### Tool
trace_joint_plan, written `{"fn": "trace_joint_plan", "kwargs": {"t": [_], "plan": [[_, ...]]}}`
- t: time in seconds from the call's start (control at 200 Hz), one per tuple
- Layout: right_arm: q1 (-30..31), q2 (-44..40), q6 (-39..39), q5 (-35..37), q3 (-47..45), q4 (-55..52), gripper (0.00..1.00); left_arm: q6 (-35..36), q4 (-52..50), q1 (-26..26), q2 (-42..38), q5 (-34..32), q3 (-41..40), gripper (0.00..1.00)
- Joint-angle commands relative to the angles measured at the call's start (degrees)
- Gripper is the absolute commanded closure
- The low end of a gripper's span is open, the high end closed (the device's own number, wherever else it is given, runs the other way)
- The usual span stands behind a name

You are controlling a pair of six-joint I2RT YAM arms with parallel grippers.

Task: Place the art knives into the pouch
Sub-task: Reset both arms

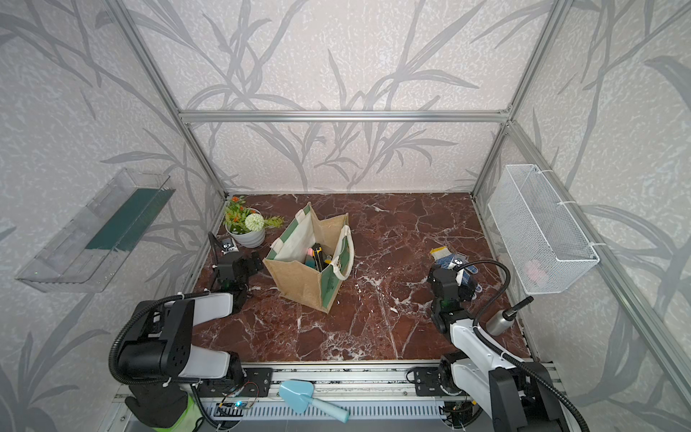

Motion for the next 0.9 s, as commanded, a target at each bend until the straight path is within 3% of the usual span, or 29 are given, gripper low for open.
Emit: {"fn": "trace_joint_plan", "kwargs": {"t": [0.0, 0.06, 0.245, 0.34, 0.52, 0.615, 0.695, 0.77, 0.83, 0.895], "plan": [[-0.8, 2.5, -2.4, -1.9, -0.5, 10.3, 0.01, 2.4, 10.2, 0.2, 3.4, 3.2, -0.9, 0.01], [-0.9, 6.1, -5.0, -2.7, 0.1, 14.8, 0.01, 3.8, 5.4, -0.1, 3.7, 4.8, 1.8, 0.01], [-2.1, 20.8, -8.1, -9.0, 5.4, 24.9, 0.01, 4.0, 6.2, -0.2, 3.9, 4.8, 1.6, 0.01], [-2.1, 22.2, -12.2, -17.6, 10.6, 15.5, 0.01, 4.0, 6.1, -0.2, 3.9, 4.7, 1.7, 0.01], [-2.0, 31.6, -18.2, -29.0, 8.9, 31.8, 0.01, 4.0, 6.1, -0.3, 3.9, 4.6, 1.6, 0.01], [-1.7, 27.6, -18.3, -29.4, 12.2, 19.0, 0.01, 4.0, 6.1, -0.3, 3.9, 4.7, 1.6, 0.01], [-1.7, 29.7, -18.1, -29.1, 10.3, 25.9, 0.01, 4.3, 6.1, -0.7, 3.9, 4.1, 1.7, 0.01], [-1.7, 27.8, -18.3, -29.4, 12.1, 19.1, 0.01, 4.3, 6.1, -0.8, 3.9, 4.0, 1.7, 0.01], [-1.7, 28.9, -18.2, -29.2, 11.0, 23.3, 0.01, 4.3, 6.1, -0.9, 3.9, 4.0, 1.7, 0.01], [-1.7, 28.0, -18.4, -29.4, 12.0, 19.7, 0.01, 4.4, 6.1, -0.8, 3.9, 4.0, 1.7, 0.01]]}}
